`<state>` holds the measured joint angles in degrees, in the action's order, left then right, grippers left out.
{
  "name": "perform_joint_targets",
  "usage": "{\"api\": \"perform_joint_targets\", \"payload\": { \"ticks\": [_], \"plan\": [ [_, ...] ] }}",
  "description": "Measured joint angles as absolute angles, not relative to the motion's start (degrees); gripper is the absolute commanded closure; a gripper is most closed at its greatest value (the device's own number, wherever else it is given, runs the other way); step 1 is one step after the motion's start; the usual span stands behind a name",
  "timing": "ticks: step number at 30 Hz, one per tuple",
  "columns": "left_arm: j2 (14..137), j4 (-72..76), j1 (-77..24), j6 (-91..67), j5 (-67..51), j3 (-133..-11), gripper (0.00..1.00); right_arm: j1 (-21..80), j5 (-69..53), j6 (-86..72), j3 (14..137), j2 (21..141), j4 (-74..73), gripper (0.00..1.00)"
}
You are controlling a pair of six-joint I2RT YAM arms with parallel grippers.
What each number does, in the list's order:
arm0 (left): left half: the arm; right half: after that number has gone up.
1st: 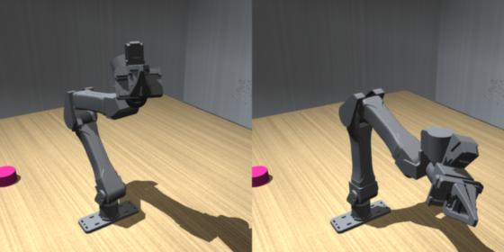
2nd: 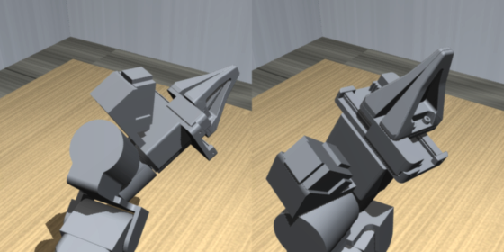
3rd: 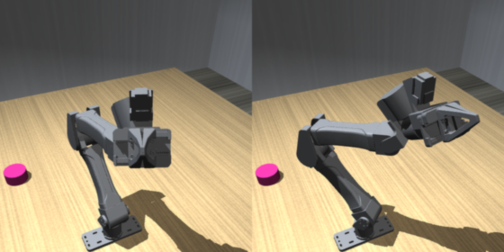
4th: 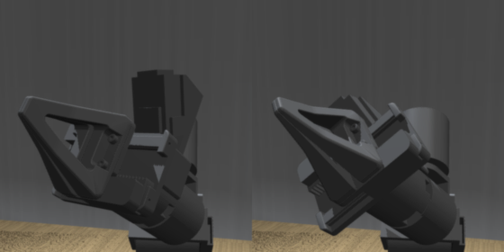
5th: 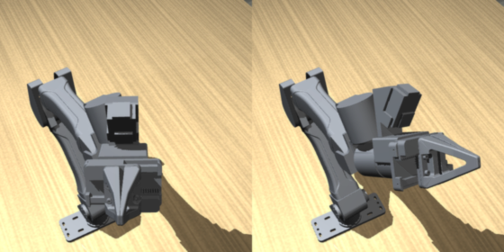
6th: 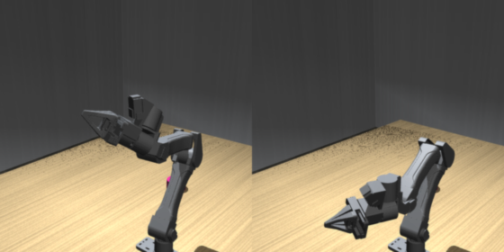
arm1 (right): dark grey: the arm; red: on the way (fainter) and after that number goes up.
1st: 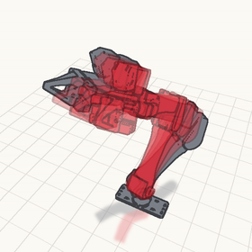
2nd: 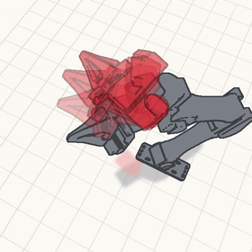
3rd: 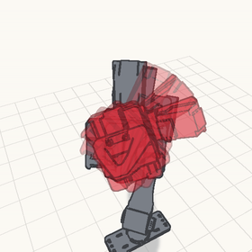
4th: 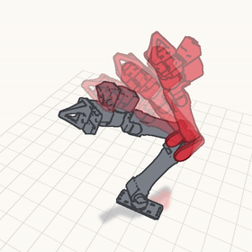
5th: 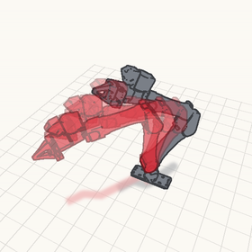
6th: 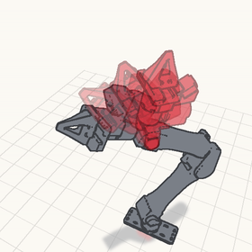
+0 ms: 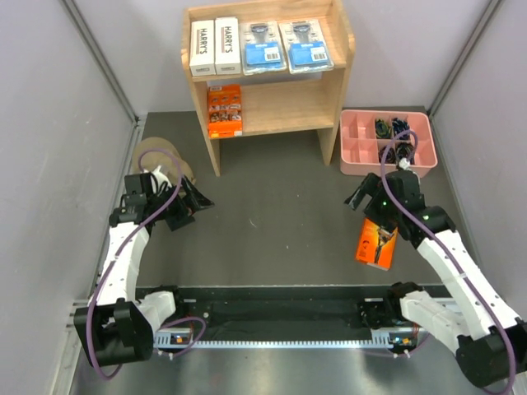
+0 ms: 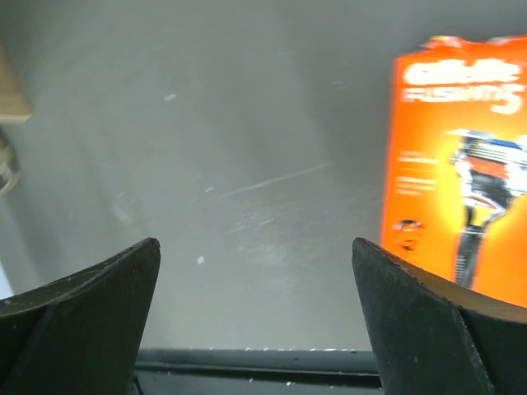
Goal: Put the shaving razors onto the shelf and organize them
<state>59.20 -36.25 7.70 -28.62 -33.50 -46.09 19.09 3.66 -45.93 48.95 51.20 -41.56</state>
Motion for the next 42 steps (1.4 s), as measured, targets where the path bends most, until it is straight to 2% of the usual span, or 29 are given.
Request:
{"api": "perform_joint_targets", "payload": {
  "ticks": [12, 18, 25, 34, 38, 42],
  "plan": [
    [59.27, -34.72, 6.76, -30.24, -35.59, -44.03, 0.01, -7.94, -6.22, -39.22, 42.02, 55.44, -42.7, 0.01],
    [59.53, -33.3, 6.26, -31.14, -35.99, -43.09, 0.01, -15.07, -8.36, -35.81, 39.88, 61.95, -42.11, 0.01],
    [60.07, -32.93, 5.91, -31.77, -36.64, -42.81, 0.01, -15.77, -9.5, -34.61, 35.33, 67.68, -39.4, 0.02],
    [60.69, -31.64, 4.21, -33.04, -36.56, -42.46, 0.01, -16.1, -14.06, -32.34, 34.87, 71.83, -34.65, 0.17],
    [61.52, -30.15, 0.1, -34.46, -35.53, -42.41, 0.01, -14.98, -16.8, -31.18, 35.57, 73.76, -33.26, 0.2],
    [63.55, -27.81, -6.61, -36.6, -33.93, -42.41, 0.01, -9.78, -16.36, -30.2, 37.5, 76.44, -32.29, 0.23]
  ]
}}
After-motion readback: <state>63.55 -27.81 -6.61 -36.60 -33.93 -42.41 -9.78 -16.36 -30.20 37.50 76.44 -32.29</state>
